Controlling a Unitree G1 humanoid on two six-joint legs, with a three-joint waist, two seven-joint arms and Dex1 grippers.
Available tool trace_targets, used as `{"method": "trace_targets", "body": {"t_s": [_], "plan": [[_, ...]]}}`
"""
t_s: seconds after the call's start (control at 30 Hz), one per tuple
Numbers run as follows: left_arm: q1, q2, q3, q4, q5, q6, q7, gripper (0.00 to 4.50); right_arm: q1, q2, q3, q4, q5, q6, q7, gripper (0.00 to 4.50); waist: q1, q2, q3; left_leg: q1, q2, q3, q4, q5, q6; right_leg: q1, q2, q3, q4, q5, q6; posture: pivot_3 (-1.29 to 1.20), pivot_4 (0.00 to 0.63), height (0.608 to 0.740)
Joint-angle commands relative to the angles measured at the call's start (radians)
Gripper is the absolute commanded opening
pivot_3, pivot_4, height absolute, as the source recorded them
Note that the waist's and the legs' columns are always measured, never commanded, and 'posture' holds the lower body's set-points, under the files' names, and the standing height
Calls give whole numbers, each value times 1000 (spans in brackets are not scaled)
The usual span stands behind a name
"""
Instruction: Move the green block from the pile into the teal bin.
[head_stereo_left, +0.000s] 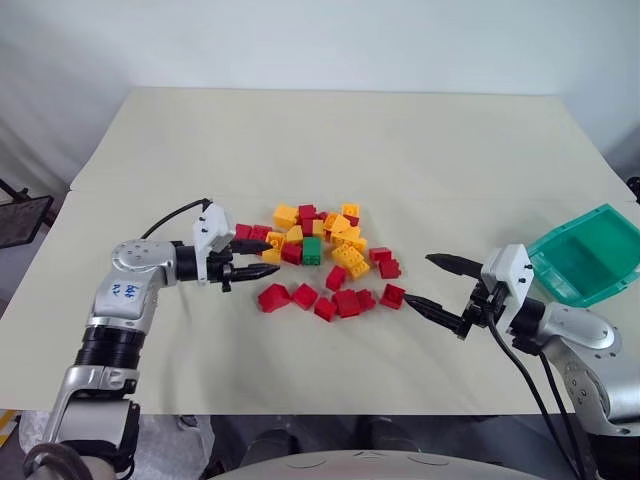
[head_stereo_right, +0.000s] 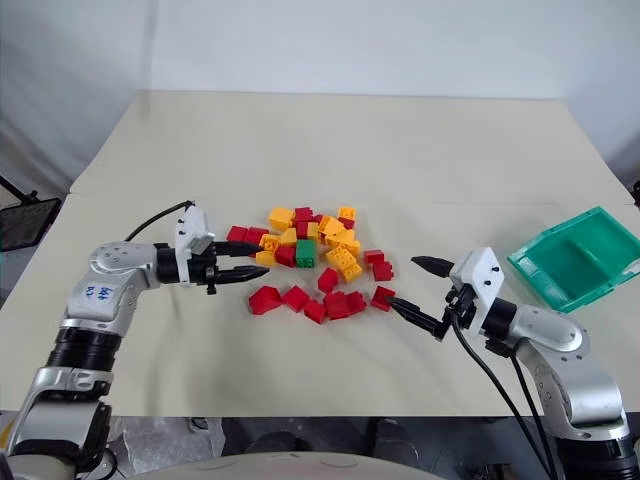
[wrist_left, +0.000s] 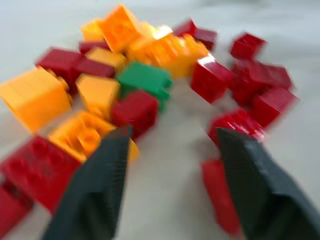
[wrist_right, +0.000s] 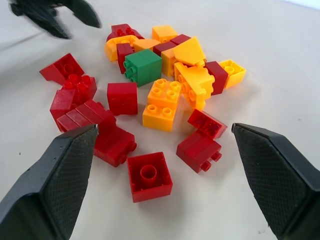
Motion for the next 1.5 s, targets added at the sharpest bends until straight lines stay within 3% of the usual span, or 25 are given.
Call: {"method": "trace_targets", "body": {"t_s": [0.03, 0.1, 0.23, 0.43, 0.77, 1.03, 1.17, 1.33, 1.5], "plan": [[33, 33, 31, -150, -45, 37, 11, 4113, -25, -13, -17, 9, 4, -25, 23, 4500, 3, 0, 0, 0, 0, 0, 0, 0, 0, 0, 0, 0, 0, 0, 0, 0, 150, 740], [24, 19, 11, -169, -22, 31, 43, 4458, -36, -8, -10, 19, 0, -28, 28, 4500, 5, 1, 0, 0, 0, -1, 0, 0, 0, 0, 0, 0, 0, 0, 0, 0, 150, 740], [-15, -12, -30, -161, 23, 24, 106, 4458, -47, 0, -3, 25, -5, -29, 28, 4500, 3, 1, 0, 0, -1, -1, 0, 0, 0, 0, 0, 0, 0, 0, 0, 0, 150, 740], [-211, -99, -231, -1, 237, 39, 231, 4458, -46, 21, 5, 21, -15, -35, 6, 4500, 8, 1, 0, 0, -4, 0, 0, 0, 0, 1, 0, 0, 0, 0, 0, 0, 150, 740], [-437, -140, -440, 335, 432, -136, 102, 4458, 76, 55, -25, -79, -13, -38, -78, 4500, 2, 1, 0, -1, -5, 5, -1, 1, -1, -1, 3, 0, -1, 0, 0, 0, 150, 740], [-534, -189, -481, 508, 497, -161, 49, 4458, 109, 71, -21, -107, -18, -42, -115, 4500, 1, 1, 0, 2, -4, 10, 0, 1, -1, 0, 3, 1, 0, 0, 0, 0, 150, 740], [-567, -232, -472, 566, 497, -125, 35, 3716, 98, 73, -12, -98, -24, -45, -122, 4500, 0, 1, 0, 3, -4, 10, 0, 1, -1, 0, 3, 2, 1, 0, 0, 0, 150, 740], [-569, -231, -479, 539, 513, -81, -12, 2293, 88, 69, -17, -91, -28, -44, -122, 4500, 1, 1, 0, 3, -3, 10, 0, 1, -1, 0, 3, 3, 1, 0, 0, 0, 150, 740], [-557, -224, -450, 517, 501, -57, 3, 2163, 91, 68, -20, -92, -30, -43, -121, 4500, 0, 1, 0, 3, -1, 9, 0, 1, 0, 0, 3, 3, 1, 0, 0, 0, 150, 740]]}}
